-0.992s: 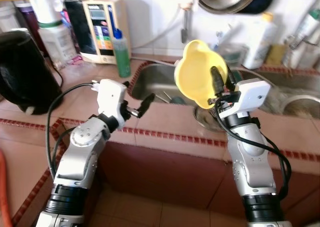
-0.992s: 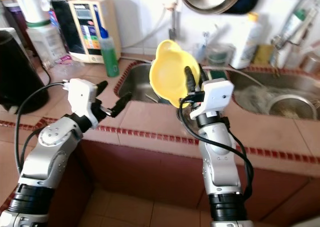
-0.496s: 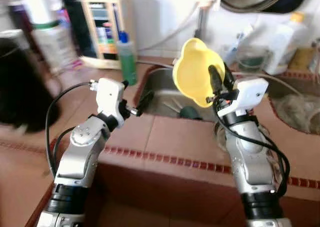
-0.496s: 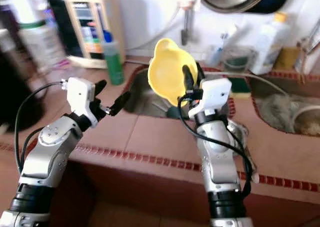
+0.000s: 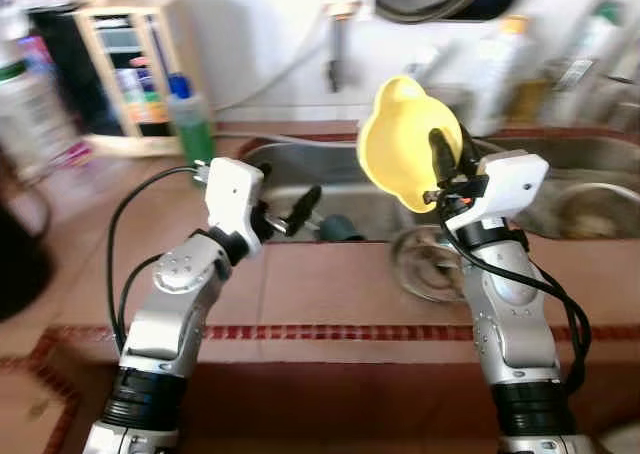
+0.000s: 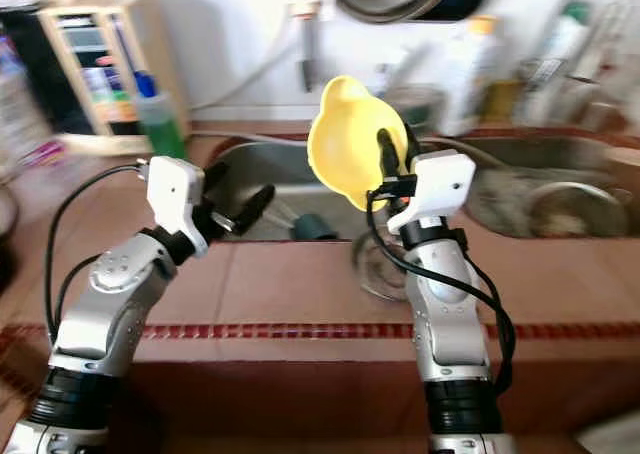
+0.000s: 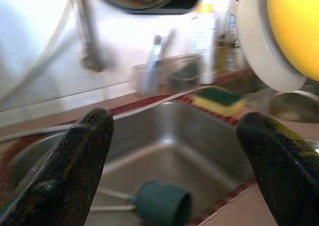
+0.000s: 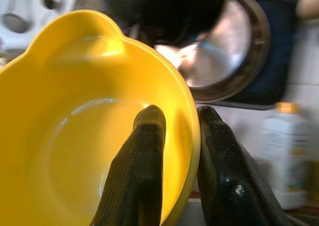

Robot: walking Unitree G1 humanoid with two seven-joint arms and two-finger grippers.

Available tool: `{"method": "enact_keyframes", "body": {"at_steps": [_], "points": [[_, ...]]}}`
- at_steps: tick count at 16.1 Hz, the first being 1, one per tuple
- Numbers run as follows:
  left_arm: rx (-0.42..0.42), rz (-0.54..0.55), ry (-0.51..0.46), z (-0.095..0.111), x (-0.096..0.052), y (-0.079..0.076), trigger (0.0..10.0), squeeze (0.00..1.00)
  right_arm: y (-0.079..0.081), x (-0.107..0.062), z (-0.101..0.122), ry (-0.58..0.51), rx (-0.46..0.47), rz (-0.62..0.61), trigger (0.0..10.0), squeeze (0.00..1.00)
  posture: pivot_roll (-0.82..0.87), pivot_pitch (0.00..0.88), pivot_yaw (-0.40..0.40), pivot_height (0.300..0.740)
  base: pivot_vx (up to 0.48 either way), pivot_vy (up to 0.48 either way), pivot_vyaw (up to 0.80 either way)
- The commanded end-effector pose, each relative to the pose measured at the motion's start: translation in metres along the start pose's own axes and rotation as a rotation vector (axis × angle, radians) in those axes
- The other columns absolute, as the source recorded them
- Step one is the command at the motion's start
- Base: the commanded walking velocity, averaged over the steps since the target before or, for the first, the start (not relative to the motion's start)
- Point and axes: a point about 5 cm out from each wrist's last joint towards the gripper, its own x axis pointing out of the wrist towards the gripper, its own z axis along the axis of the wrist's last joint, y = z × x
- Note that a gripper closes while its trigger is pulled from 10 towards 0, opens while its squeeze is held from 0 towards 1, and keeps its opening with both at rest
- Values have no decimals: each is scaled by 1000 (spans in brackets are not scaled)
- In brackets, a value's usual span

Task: Kitchen organization

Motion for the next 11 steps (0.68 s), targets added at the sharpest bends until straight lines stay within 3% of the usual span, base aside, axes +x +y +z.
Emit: {"method": "enact_keyframes", "body": {"at_steps": [1, 3, 11], "points": [[31, -8, -11, 4, -1, 0, 10000, 0, -1, 4, 7, -29, 6, -5, 10000, 0, -125, 0, 44, 740, 0, 0, -413], [31, -22, -7, 4, -1, -1, 10000, 0, 0, 4, 7, -37, 8, -5, 10000, 0, -125, 0, 42, 740, 0, 0, 0], [34, -34, -16, 5, -2, -2, 10000, 0, 2, 5, 7, -38, 8, 11, 10000, 0, -123, 0, 36, 740, 334, 0, 0]]}}
